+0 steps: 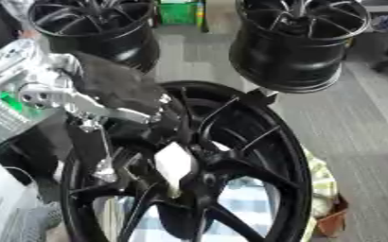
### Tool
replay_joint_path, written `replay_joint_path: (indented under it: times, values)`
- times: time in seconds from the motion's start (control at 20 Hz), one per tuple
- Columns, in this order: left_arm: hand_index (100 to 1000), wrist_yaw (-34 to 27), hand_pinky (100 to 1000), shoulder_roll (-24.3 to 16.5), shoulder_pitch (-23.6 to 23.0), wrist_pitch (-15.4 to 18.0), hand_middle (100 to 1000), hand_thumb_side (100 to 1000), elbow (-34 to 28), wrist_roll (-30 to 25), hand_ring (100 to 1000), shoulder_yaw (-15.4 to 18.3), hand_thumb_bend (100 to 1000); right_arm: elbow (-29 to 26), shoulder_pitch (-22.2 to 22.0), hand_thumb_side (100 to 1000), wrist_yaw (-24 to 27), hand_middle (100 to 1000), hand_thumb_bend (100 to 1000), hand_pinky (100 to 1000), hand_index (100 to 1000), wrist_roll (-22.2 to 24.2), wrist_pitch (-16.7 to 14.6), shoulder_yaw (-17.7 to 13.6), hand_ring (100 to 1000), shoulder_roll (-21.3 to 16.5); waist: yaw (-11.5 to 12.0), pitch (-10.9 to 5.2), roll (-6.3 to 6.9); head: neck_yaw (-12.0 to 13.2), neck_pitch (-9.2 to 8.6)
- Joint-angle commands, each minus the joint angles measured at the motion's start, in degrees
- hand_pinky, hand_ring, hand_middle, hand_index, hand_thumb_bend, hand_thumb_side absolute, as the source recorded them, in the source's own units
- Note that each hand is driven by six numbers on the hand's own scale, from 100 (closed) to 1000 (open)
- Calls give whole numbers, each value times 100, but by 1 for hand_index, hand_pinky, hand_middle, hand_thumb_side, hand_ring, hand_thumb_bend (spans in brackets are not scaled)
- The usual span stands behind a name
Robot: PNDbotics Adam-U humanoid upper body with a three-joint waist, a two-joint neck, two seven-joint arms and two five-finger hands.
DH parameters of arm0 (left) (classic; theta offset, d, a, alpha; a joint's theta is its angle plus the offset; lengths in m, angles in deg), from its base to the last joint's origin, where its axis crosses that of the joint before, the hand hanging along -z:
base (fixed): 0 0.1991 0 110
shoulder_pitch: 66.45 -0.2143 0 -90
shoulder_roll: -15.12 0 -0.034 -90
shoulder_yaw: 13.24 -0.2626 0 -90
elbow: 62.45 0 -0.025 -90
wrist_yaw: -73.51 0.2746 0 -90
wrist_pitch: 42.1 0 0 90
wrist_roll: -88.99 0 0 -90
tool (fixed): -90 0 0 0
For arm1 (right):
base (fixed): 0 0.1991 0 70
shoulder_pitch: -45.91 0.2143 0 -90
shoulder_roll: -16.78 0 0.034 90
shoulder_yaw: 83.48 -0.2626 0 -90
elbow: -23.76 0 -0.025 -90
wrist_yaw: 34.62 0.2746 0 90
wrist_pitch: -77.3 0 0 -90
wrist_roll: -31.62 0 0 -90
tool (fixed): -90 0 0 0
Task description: Pull the pin out of the wheel hub.
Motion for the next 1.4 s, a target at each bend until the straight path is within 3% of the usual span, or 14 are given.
replay_joint_path:
  times: [0.05,0.15,0.35,0.55,0.9,1.4]
  values:
    - [918,-62,896,-204,18,-144,842,153,-214,29,880,160,560,-22,58,323,31,536,515,755,697,-9,-19,-48,630,-144,-10,-75,4,-26,-79]
    - [936,-62,894,-225,-38,-200,847,143,-268,50,881,160,545,-19,56,324,35,536,514,755,697,-7,-19,-48,630,-139,-15,-71,3,-28,-86]
    - [926,47,887,-165,-79,-374,838,100,-275,201,873,164,407,-7,48,323,48,536,518,756,697,2,-17,-43,630,-123,-16,-73,-5,-20,-78]
    - [915,275,895,7,-30,-585,844,100,-115,391,881,103,337,2,35,326,58,536,509,756,696,12,-18,-40,630,-103,-13,-81,-14,28,-98]
    - [872,558,894,331,31,-585,809,100,253,412,874,-27,330,7,2,327,68,536,506,756,696,4,-25,-54,630,-75,-26,-92,-19,269,-95]
    - [837,503,873,594,7,-390,760,132,854,498,854,-108,396,7,-10,329,81,536,501,757,696,-6,-33,-64,630,-38,-44,-73,-17,317,-76]
